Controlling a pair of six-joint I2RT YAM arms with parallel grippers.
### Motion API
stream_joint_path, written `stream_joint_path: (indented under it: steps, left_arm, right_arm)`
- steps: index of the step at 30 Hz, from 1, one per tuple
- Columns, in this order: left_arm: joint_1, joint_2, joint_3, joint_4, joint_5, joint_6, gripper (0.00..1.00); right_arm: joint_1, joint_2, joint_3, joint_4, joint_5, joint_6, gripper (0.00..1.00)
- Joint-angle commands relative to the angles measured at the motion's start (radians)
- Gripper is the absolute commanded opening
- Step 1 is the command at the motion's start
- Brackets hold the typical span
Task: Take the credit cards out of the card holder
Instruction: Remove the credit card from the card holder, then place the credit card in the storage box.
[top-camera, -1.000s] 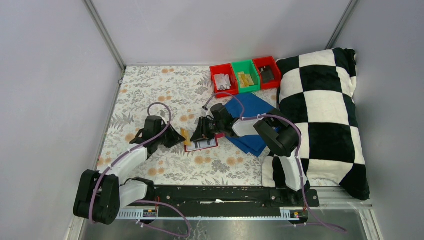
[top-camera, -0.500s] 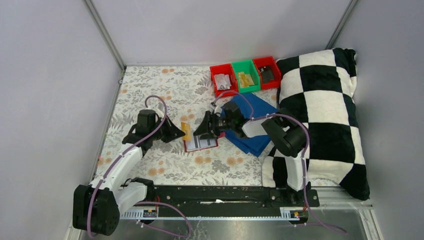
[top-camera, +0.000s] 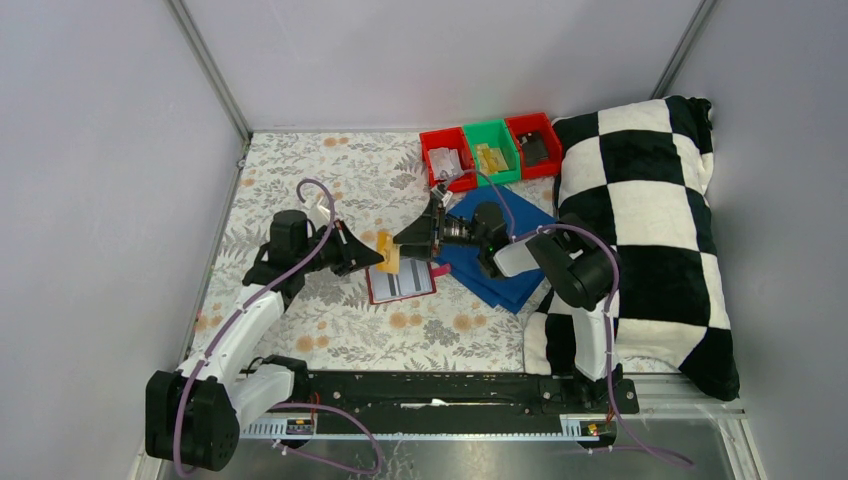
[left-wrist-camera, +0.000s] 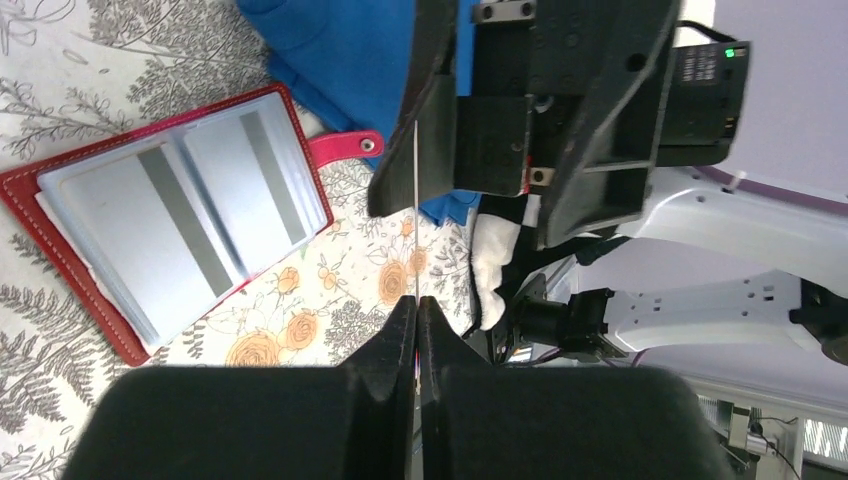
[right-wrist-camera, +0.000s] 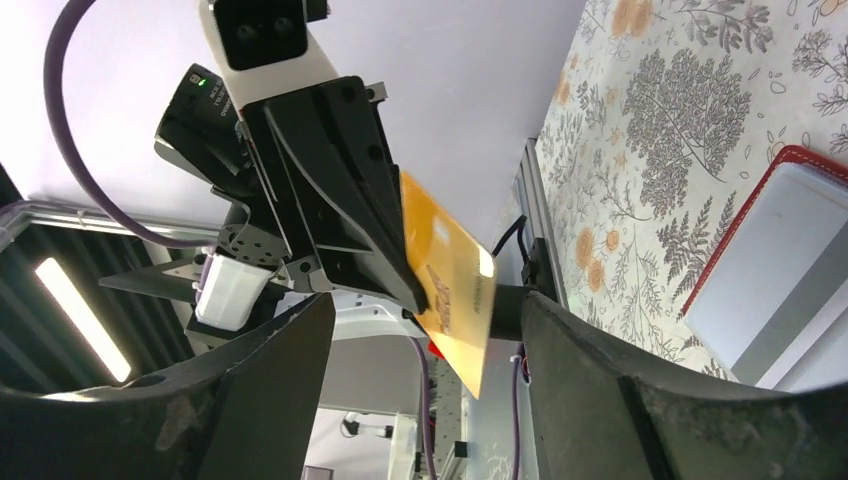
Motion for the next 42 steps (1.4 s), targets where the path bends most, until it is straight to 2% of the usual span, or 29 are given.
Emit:
stream_joint_path:
  steps: [1,5,8,10,12,13,17,18,20,21,22,23,25,28,30,32,35,38,42]
  left_arm:
    - [0.006,-0.018,-0.006,0.13,0.045,-0.046,0.0]
    - [0.006,-0.024,-0.021,0.16,0.046,-0.072,0.0]
    - [0.006,-0.023,-0.023,0.164,0.045,-0.075,0.0]
    - [0.006,-0.023,-0.026,0.159,0.042,-0.067,0.0]
    - [0.006,-0.021,-0.028,0.148,0.035,-0.059,0.0]
    - [0.006,-0.019,-0.028,0.145,0.036,-0.057,0.0]
    - [0.006,-0.014,-0.026,0.142,0.037,-0.055,0.01]
    - [0.006,-0.013,-0.021,0.136,0.034,-0.05,0.15]
    - [0.006,-0.018,-0.006,0.106,0.025,-0.03,0.53]
    - [0.006,-0.023,0.003,0.094,0.022,-0.018,0.65]
    - [0.007,-0.031,0.01,0.071,0.011,-0.008,0.73]
    - [0.008,-0.041,0.023,0.044,-0.004,0.008,0.77]
    - [0.013,-0.055,0.058,-0.035,-0.043,0.046,0.8]
    - [0.016,-0.084,0.118,-0.147,-0.117,0.097,0.8]
    - [0.017,-0.099,0.144,-0.194,-0.16,0.118,0.8]
    - [0.017,-0.111,0.165,-0.22,-0.186,0.134,0.8]
    - [0.017,-0.122,0.176,-0.225,-0.189,0.134,0.81]
    - [0.017,-0.128,0.165,-0.209,-0.185,0.133,0.82]
    - [0.017,-0.126,0.148,-0.2,-0.191,0.133,0.84]
  right_arm:
    - [0.02,0.028,0.021,0.207,-0.029,0.121,0.74]
    - [0.026,0.014,0.016,0.21,-0.034,0.114,0.63]
    - [0.027,0.015,0.011,0.226,-0.032,0.12,0.39]
    - [0.028,0.018,0.015,0.224,-0.035,0.123,0.19]
    - [0.029,0.02,0.024,0.216,-0.042,0.128,0.04]
    - [0.029,0.02,0.028,0.215,-0.046,0.131,0.0]
    - [0.029,-0.014,0.024,0.15,-0.046,0.095,0.0]
    - [0.028,-0.033,0.022,0.104,-0.044,0.049,0.0]
    - [0.018,-0.089,0.015,-0.049,-0.029,-0.057,0.0]
    - [0.008,-0.124,0.016,-0.15,-0.019,-0.132,0.0]
    - [-0.012,-0.162,0.025,-0.332,0.004,-0.218,0.0]
    - [-0.031,-0.205,0.044,-0.497,0.034,-0.322,0.0]
    - [-0.069,-0.282,0.122,-0.884,0.135,-0.561,0.0]
    - [-0.117,-0.334,0.325,-1.416,0.4,-0.882,0.0]
    - [-0.14,-0.339,0.44,-1.617,0.594,-1.003,0.0]
    - [-0.171,-0.328,0.542,-1.74,0.771,-1.066,0.0]
    - [-0.226,-0.275,0.707,-1.864,0.955,-1.142,0.0]
    - [-0.288,-0.145,0.925,-1.977,1.051,-1.213,0.0]
    - [-0.348,0.054,1.231,-2.086,1.049,-1.269,0.0]
